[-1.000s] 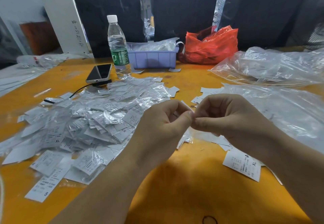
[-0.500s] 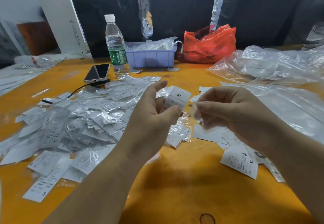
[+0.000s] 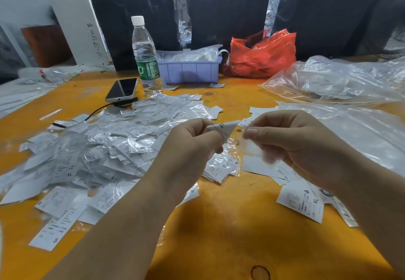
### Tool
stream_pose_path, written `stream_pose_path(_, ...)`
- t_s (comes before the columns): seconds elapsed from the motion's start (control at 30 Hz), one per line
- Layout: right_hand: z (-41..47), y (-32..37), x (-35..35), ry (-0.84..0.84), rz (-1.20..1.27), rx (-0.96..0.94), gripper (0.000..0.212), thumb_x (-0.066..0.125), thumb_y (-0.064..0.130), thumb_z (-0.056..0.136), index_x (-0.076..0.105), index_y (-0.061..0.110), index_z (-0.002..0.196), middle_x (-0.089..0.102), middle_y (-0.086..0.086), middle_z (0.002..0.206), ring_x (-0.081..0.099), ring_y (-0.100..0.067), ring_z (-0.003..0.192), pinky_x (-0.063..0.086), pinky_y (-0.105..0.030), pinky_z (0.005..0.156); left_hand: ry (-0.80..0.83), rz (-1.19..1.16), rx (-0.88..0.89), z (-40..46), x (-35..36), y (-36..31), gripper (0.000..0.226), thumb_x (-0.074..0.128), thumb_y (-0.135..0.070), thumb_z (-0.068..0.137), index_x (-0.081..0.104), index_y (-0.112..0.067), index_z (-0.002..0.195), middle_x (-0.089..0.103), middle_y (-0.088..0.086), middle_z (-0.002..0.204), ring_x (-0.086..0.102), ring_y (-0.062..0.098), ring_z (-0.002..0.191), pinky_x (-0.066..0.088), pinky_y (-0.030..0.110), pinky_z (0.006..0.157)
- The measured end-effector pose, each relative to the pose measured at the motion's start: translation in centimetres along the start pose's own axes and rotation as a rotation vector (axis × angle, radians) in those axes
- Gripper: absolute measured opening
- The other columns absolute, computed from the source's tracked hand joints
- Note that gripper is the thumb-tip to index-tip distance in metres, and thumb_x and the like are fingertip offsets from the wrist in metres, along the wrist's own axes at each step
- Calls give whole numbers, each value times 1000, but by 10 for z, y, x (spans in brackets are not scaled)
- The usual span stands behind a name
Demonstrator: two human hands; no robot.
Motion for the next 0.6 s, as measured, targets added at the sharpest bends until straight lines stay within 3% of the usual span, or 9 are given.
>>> stream_pose_path(0.07, 0, -1, 2, 14, 7, 7, 38, 73, 30, 61, 72, -2, 82, 51, -8, 58, 43, -17, 51, 39, -22, 49, 11, 31, 8, -1, 2, 0, 16, 61, -24, 68, 70, -15, 78, 57, -8, 60, 44, 0, 49, 34, 24, 55)
stream_pose_path(0.13, 0, -1, 4, 34, 16, 14, 29, 73, 28, 63, 75, 4, 79, 51, -7, 58, 43, -14, 51, 40, -21, 48, 24, 63, 23, -1, 5, -1, 8, 65, -15, 79, 71, -19, 82, 60, -9, 61, 45, -2, 47, 38, 19, 51)
stream_pose_path(0.27, 0, -3, 3, 39, 8, 29, 26, 73, 29, 64, 77, 7, 79, 52, -10, 61, 43, -13, 50, 41, -20, 47, 10, 77, 26, -2, 5, -1, 24, 63, -6, 84, 69, -29, 91, 70, -8, 76, 54, -4, 52, 38, 9, 46)
stream_pose_path(0.5, 0, -6, 1, 30, -3, 37, 31, 72, 24, 66, 72, -2, 82, 51, -4, 55, 43, -12, 47, 40, -19, 46, 79, 51, 38, -3, 10, -2, 12, 61, -11, 84, 69, -19, 81, 62, -13, 65, 48, -1, 51, 37, 10, 47)
stream_pose_path(0.6, 0, -6, 2, 31, -5, 45, 28, 72, 24, 66, 72, -1, 78, 51, -4, 55, 41, -12, 47, 39, -18, 45, 103, 36, 60, -3, 13, -4, 16, 59, -15, 90, 69, -21, 79, 58, -16, 59, 49, -2, 52, 37, 8, 48)
Point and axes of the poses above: each hand's wrist, its own z-axis towards the middle knuckle, its own x-axis out of the palm, y = z × x, the point moved 9 cm from there along z, towards the middle knuckle
